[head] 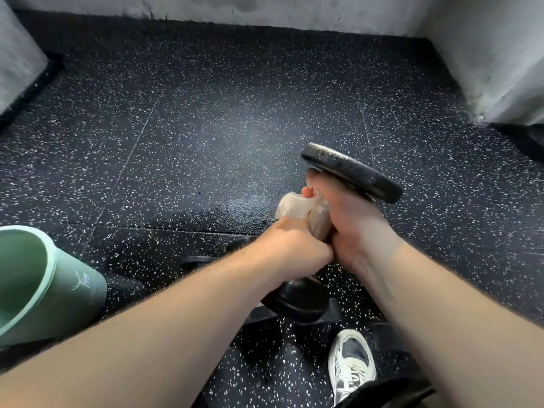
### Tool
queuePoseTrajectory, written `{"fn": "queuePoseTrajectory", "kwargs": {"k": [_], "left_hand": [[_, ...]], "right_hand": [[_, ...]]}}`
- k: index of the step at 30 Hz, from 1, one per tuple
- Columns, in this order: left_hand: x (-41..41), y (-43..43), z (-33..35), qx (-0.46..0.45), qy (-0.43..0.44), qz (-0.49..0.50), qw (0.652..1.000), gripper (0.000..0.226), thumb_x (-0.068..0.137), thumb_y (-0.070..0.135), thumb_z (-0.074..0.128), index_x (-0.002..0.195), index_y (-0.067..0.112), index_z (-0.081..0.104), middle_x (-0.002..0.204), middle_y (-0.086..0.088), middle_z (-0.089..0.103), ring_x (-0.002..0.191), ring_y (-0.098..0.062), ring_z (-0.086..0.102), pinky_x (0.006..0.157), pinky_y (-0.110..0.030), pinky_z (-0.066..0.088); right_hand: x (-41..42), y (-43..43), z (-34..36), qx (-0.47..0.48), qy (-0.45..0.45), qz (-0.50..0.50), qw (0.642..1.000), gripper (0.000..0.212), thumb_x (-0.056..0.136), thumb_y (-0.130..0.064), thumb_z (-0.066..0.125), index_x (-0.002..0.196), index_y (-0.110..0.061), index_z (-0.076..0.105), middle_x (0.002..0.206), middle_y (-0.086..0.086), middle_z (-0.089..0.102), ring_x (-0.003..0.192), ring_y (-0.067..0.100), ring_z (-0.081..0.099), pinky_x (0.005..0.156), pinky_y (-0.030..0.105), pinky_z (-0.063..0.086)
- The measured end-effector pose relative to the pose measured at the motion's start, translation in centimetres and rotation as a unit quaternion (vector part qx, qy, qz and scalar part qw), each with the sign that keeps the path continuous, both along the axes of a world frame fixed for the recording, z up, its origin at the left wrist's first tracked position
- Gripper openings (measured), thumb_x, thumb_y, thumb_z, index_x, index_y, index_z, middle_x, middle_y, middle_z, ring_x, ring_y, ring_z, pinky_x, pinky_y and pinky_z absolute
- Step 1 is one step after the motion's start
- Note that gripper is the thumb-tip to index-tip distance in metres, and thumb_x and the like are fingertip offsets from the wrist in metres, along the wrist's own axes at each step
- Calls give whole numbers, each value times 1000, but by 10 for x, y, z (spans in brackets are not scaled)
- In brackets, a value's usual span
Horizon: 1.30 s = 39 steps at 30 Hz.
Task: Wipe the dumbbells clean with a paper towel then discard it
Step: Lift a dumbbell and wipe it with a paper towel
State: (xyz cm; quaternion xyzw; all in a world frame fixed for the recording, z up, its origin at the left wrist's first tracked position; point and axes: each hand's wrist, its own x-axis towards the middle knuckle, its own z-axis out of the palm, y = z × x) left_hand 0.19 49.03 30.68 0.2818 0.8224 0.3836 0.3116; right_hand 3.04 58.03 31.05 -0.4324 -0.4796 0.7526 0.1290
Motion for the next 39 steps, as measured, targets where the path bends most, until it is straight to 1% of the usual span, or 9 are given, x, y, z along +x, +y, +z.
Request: {"fn": "queuePoseTrajectory", "kwargs": {"k": [5,9,13,17,24,28,32,36,39], "left_hand": [[-3,-1,7,37,-93,8,995,20,64,3,65,75,17,57,60,-14,60,48,-30,63,61,-54,62],[-6,-5,12,35,-165,-18,985,23,76,-10,62,64,7,53,47,-5,51,39,-15,50,50,-31,53],[-11,-9,17,30,-197,-12,980,21,75,-10,63,60,2,54,49,-10,52,37,-17,51,44,-24,45],[-12,-8,16,42,-209,9,977,22,78,-15,58,64,1,54,51,-8,50,42,-16,49,37,-20,42],[-18,-7,11,18,-60,-48,997,8,74,-6,67,67,-4,63,63,-18,63,58,-14,56,55,-33,45],[-24,-2,15,15,39,-119,992,6,72,6,68,74,0,67,75,-15,71,70,-24,66,61,-44,55],[-27,-5,10,-33,73,-155,985,18,74,24,67,90,19,61,83,-6,70,80,-25,69,68,-41,58],[-29,-15,2,-143,85,-182,969,35,77,50,69,106,35,57,97,10,64,90,-12,63,79,-32,54],[-27,-13,-3,-172,123,-169,963,42,75,60,68,109,35,61,106,11,55,103,-17,55,88,-34,49]], "right_hand": [[6,2,5,-29,83,122,989,24,92,-24,63,71,-12,61,70,4,61,70,17,59,65,27,51],[15,7,13,-35,86,238,967,21,82,-32,68,76,-12,75,86,14,68,73,24,63,67,37,47],[16,2,10,-32,73,261,962,51,81,-37,73,114,0,66,79,14,66,59,29,60,55,34,44],[12,-8,7,24,57,205,977,9,90,-28,69,85,-21,69,80,16,68,63,29,56,56,34,41],[1,-11,0,120,10,118,986,10,74,-27,73,73,-19,68,79,4,68,77,20,63,76,43,54],[0,-11,-3,149,12,101,984,52,52,-53,70,92,-19,72,106,7,73,109,28,66,101,52,51],[3,-6,-3,105,12,87,991,13,76,-30,72,75,-18,67,83,3,71,83,20,70,80,36,58],[6,6,5,18,-17,140,990,27,102,-12,52,76,-19,53,52,-11,62,63,11,54,62,25,47],[2,10,11,27,5,11,1000,29,96,-20,63,69,-18,56,46,-11,59,54,10,55,65,29,48]]}}
